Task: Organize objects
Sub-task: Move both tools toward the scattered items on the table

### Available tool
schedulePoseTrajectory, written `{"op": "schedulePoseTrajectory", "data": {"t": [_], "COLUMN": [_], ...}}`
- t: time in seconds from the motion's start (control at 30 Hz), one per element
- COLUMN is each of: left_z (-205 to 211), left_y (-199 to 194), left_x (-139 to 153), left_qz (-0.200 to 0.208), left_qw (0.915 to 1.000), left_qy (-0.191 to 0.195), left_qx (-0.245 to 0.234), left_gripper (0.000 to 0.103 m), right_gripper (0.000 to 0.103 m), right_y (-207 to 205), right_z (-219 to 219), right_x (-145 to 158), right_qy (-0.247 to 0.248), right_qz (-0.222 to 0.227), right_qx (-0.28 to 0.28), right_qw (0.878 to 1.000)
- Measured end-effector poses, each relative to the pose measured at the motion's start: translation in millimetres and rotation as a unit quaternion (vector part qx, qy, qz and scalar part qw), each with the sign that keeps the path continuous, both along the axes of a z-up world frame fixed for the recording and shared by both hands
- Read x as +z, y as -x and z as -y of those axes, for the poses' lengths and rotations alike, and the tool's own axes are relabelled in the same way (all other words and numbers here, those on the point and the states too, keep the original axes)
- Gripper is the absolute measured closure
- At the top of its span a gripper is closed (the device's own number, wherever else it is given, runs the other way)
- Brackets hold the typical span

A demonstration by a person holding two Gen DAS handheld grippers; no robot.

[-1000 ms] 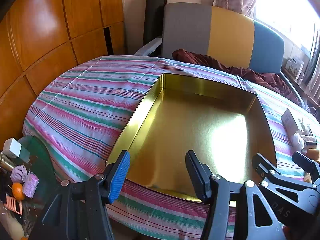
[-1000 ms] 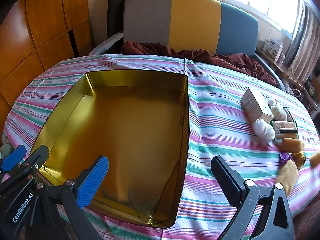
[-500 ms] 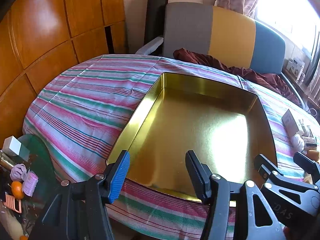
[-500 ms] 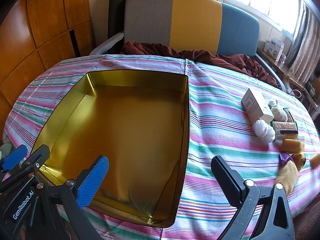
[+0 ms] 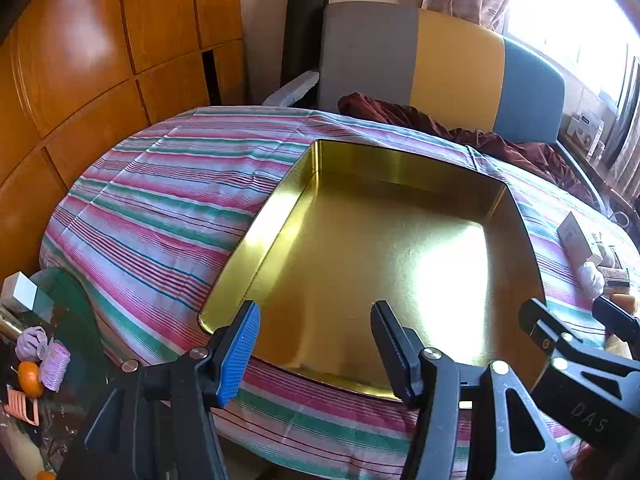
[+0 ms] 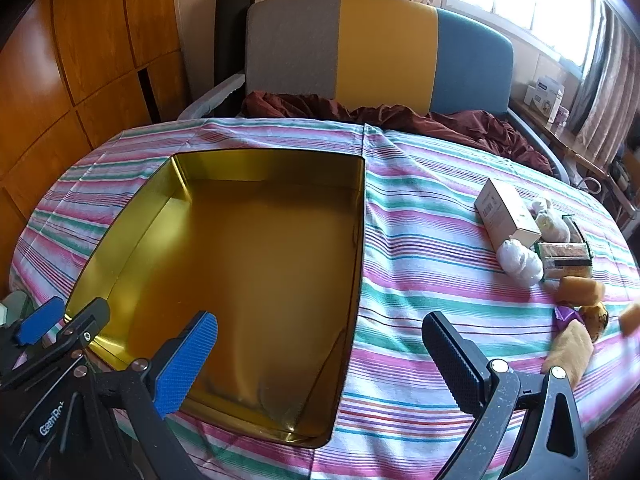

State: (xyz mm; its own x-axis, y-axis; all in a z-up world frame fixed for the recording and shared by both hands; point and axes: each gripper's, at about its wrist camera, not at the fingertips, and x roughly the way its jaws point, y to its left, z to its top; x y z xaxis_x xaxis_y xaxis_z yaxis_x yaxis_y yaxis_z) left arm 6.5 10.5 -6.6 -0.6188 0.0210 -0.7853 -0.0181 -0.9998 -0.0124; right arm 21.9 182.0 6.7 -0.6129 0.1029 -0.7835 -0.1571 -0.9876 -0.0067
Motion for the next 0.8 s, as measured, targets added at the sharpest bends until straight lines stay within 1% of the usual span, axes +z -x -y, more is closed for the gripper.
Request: {"op": "schedulePoseTrajectory", "data": {"t": [0.13, 0.2, 0.3, 0.37, 0.47, 0.53, 0.63, 0.67, 0.73, 0.8], "left_z": [-5.7, -11.8, -24.2, -32.7, -46.1, -54.4, -66.1, -70.8, -82.1, -90.8], "left_y": [-2.3, -6.5, -16.0, -22.2, -29.8, -34.4, -40.9, -43.1, -45.3, -53.8], "left_x": [-1.8, -2.2, -1.4, -1.5, -2.2, -4.0, -6.5, -7.1, -8.7, -7.5], "left_qz": [0.005, -0.001, -0.017, -0.022, -0.016, -0.008, 0.009, 0.015, 0.028, 0.030], "left_qw": [0.9997, 0.9991, 0.9971, 0.9945, 0.9889, 0.9833, 0.9747, 0.9726, 0.9714, 0.9678], "left_qy": [-0.016, -0.024, -0.032, -0.042, -0.064, -0.084, -0.114, -0.119, -0.111, -0.111], "left_qx": [-0.018, -0.035, -0.067, -0.093, -0.133, -0.161, -0.192, -0.199, -0.208, -0.224], "left_gripper": [0.045, 0.045, 0.045, 0.044, 0.045, 0.044, 0.044, 0.044, 0.044, 0.044], "right_gripper": [0.000, 0.000, 0.000, 0.000, 0.000, 0.000, 0.000, 0.000, 0.000, 0.000], "right_y": [-5.6, -10.3, -18.8, -22.6, -32.9, -41.3, -58.8, -65.3, -77.7, -91.9], "right_z": [-13.6, -21.8, -41.8, -56.6, -91.5, -114.8, -151.4, -165.0, -194.9, -226.1], "right_x": [10.1, 16.5, 22.0, 21.1, 13.8, 10.0, 5.2, 2.4, -3.4, -10.6], "right_qy": [0.007, -0.001, -0.021, -0.014, 0.004, 0.000, -0.005, -0.002, 0.014, 0.025], "right_qz": [-0.019, -0.037, -0.048, -0.050, -0.034, -0.028, -0.035, -0.037, -0.037, -0.033], "right_qx": [0.009, 0.019, 0.031, 0.038, 0.009, -0.017, -0.066, -0.084, -0.117, -0.156], "right_qw": [1.000, 0.999, 0.998, 0.998, 0.999, 0.999, 0.997, 0.996, 0.992, 0.987]}}
